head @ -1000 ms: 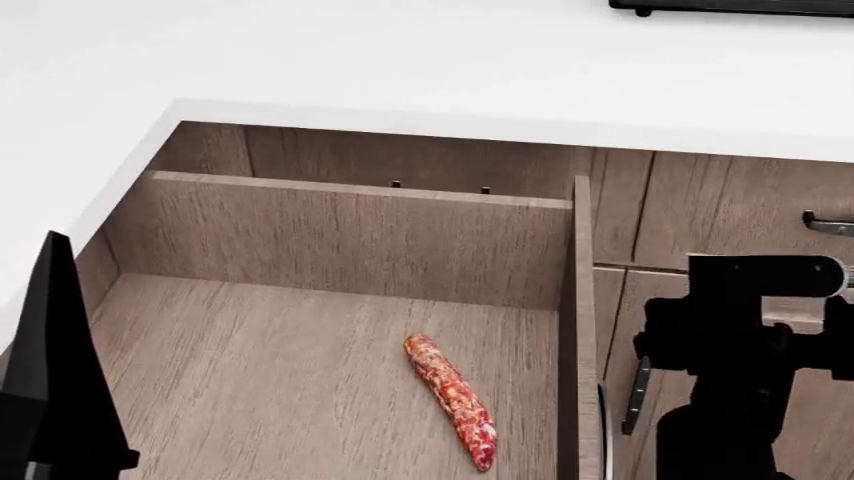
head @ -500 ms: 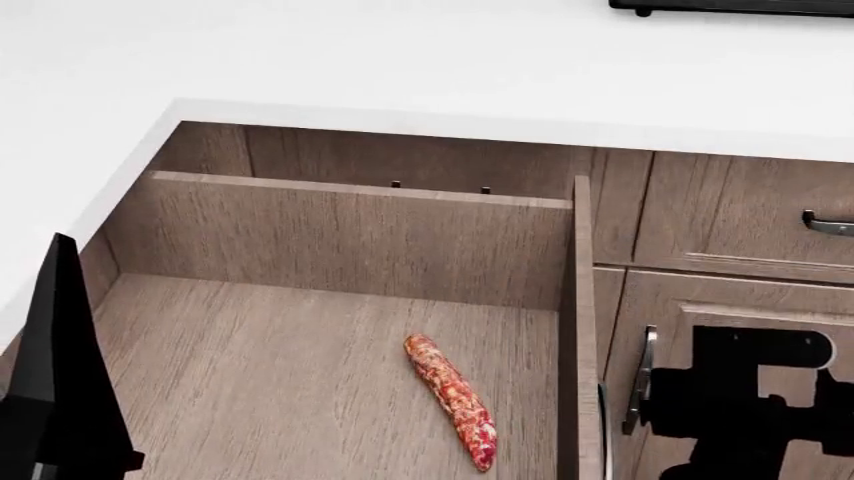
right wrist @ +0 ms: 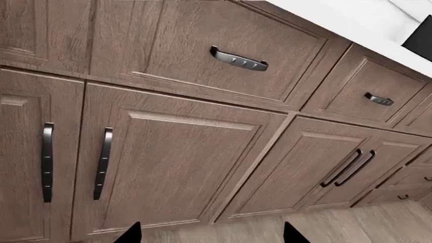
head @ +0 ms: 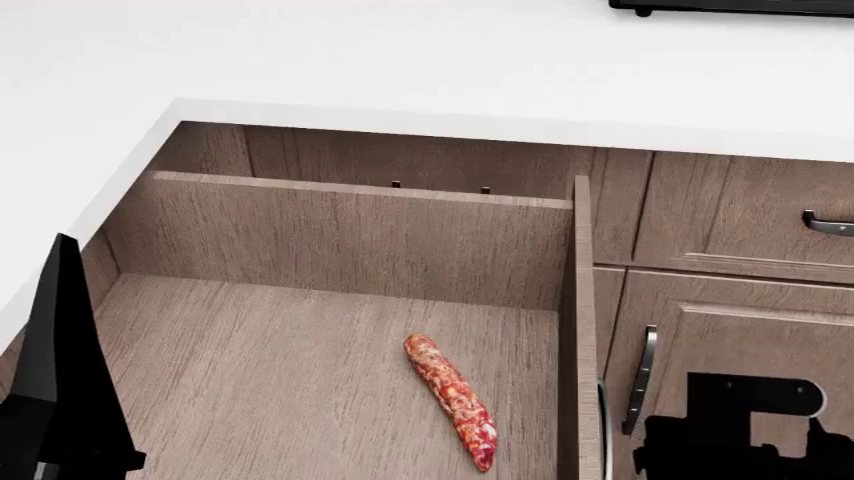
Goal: Close the right drawer.
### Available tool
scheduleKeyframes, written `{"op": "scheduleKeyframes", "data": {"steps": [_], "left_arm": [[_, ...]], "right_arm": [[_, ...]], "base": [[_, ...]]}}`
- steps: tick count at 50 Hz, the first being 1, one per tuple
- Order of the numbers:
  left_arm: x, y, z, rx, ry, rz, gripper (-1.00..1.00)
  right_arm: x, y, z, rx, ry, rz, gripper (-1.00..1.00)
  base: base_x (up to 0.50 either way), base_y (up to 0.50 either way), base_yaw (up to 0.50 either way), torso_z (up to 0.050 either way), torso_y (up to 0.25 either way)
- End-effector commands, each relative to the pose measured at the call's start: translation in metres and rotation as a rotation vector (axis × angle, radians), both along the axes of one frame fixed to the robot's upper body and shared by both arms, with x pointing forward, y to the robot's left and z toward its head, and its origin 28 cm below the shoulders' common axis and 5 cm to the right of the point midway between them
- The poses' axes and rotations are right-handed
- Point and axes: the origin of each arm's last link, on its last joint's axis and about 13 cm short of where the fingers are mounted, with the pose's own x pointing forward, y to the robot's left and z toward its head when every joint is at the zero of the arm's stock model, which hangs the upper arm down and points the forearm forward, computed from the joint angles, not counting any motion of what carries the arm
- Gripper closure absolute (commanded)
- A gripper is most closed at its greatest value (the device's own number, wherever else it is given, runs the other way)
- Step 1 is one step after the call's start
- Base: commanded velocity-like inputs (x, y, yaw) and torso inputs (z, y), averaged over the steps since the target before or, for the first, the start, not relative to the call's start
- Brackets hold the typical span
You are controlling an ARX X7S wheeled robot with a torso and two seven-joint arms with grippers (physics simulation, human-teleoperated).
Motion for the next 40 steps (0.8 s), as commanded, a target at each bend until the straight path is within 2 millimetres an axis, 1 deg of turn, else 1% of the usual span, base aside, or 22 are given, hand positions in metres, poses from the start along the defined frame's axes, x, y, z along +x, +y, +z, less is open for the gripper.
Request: {"op": "scheduleKeyframes", "data": {"steps": [1,7,16,35,40], "left_arm": [[0.0007,-0.0006,-0.0004,0.002,0.002,0.0,-1.0],[0.0007,-0.0006,-0.0003,0.002,0.001,-0.001,-1.0],[0.0011,-0.0006,-0.0003,0.002,0.002,-0.001,-1.0],[0.0011,-0.0007,-0.0011,0.002,0.004,-0.002,-1.0],[0.0003,-0.0002,-0.0008,0.0,0.003,-0.001,-1.0]], "right_arm": [[-0.0079,0.0,-0.0095,0.008,0.028,-0.002,-1.0],[-0.0086,-0.0008,-0.01,0.008,0.03,-0.003,-1.0],[-0.014,-0.0013,-0.016,0.016,0.051,-0.007,-1.0],[-0.014,-0.0012,-0.0159,0.015,0.067,0.001,-1.0],[-0.0134,0.004,-0.017,0.035,0.083,0.096,-1.0]], "base": [[0.0,0.0,0.0,0.0,0.0],[0.0,0.0,0.0,0.0,0.0],[0.0,0.0,0.0,0.0,0.0],[0.0,0.0,0.0,0.0,0.0],[0.0,0.0,0.0,0.0,0.0]]}}
